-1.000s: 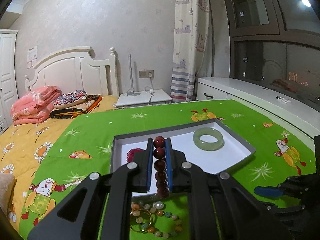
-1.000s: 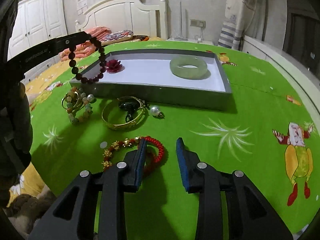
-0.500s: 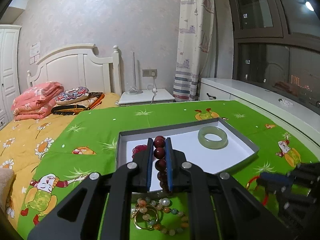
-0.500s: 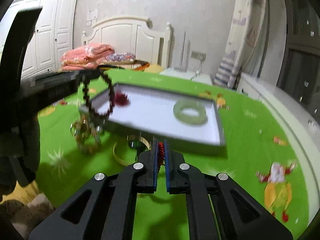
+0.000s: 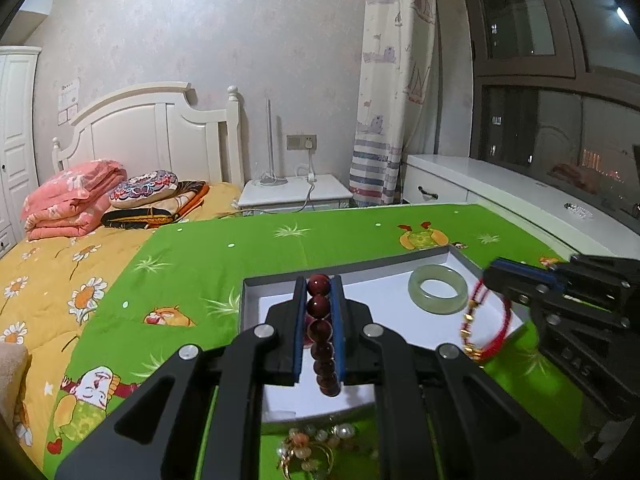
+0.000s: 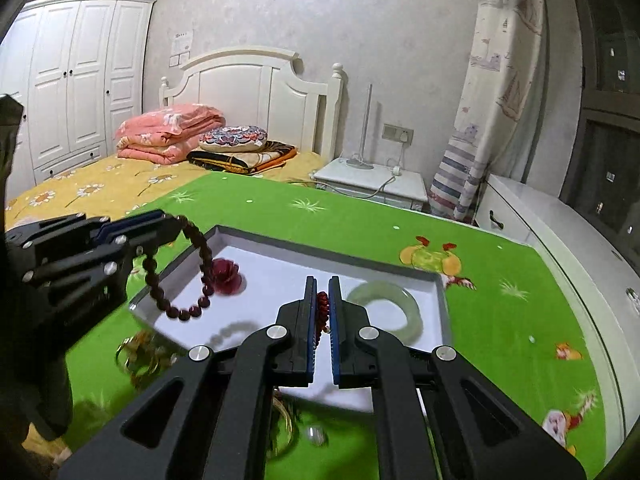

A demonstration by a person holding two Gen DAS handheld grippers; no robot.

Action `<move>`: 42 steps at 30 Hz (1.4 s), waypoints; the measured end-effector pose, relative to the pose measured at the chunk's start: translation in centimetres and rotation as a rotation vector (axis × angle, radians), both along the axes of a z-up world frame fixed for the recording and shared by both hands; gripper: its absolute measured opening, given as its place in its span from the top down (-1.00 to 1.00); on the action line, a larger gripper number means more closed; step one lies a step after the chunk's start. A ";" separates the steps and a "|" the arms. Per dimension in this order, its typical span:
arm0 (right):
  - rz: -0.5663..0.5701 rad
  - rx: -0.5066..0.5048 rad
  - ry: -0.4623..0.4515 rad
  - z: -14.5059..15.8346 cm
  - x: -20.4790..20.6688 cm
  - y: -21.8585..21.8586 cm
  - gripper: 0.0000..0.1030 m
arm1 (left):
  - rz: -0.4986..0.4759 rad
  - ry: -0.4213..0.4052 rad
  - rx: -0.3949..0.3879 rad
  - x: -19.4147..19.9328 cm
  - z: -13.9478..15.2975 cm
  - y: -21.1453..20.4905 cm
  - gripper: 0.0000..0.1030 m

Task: Organize jewelry
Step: 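Lower both bracelets into the tray and open both tools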

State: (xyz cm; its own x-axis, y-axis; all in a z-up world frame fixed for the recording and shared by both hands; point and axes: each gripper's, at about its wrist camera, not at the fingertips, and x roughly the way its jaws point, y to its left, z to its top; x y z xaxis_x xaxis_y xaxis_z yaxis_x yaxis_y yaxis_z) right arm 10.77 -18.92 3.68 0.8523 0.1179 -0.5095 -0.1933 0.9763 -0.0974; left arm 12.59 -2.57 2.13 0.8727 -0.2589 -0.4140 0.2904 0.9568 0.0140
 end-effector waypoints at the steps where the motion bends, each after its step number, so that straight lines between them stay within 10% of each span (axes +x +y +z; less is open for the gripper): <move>1: -0.003 -0.009 0.002 -0.1 0.6 0.3 0.89 | 0.002 0.004 0.006 0.4 0.0 -0.2 0.78; 11: -0.044 -0.015 0.043 -1.4 6.3 1.7 0.87 | 0.073 0.045 0.065 5.2 -1.5 -1.5 0.77; 14: -0.070 0.002 0.081 -2.1 7.5 1.0 0.59 | 0.102 0.061 0.079 6.1 -2.1 -1.3 0.71; 17: -0.086 0.047 0.078 -2.4 6.7 -0.2 -0.03 | 0.134 0.076 0.076 6.2 -2.4 -0.4 0.06; 26: -0.108 0.073 0.101 -3.0 2.4 -2.7 -0.03 | 0.215 0.077 0.057 3.6 -2.3 2.4 -0.78; 42: -0.022 0.119 0.207 -6.1 -7.2 -2.4 -0.27 | 0.226 0.093 0.034 -5.2 -5.0 7.3 -0.90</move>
State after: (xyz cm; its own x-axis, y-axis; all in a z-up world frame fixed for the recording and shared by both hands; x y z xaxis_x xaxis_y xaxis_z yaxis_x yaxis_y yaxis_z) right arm 3.60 -21.36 -2.42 0.7343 0.1704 -0.6571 -0.1759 0.9827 0.0582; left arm 7.39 4.72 -2.84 0.8646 -0.0455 -0.5003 0.0704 0.9970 0.0309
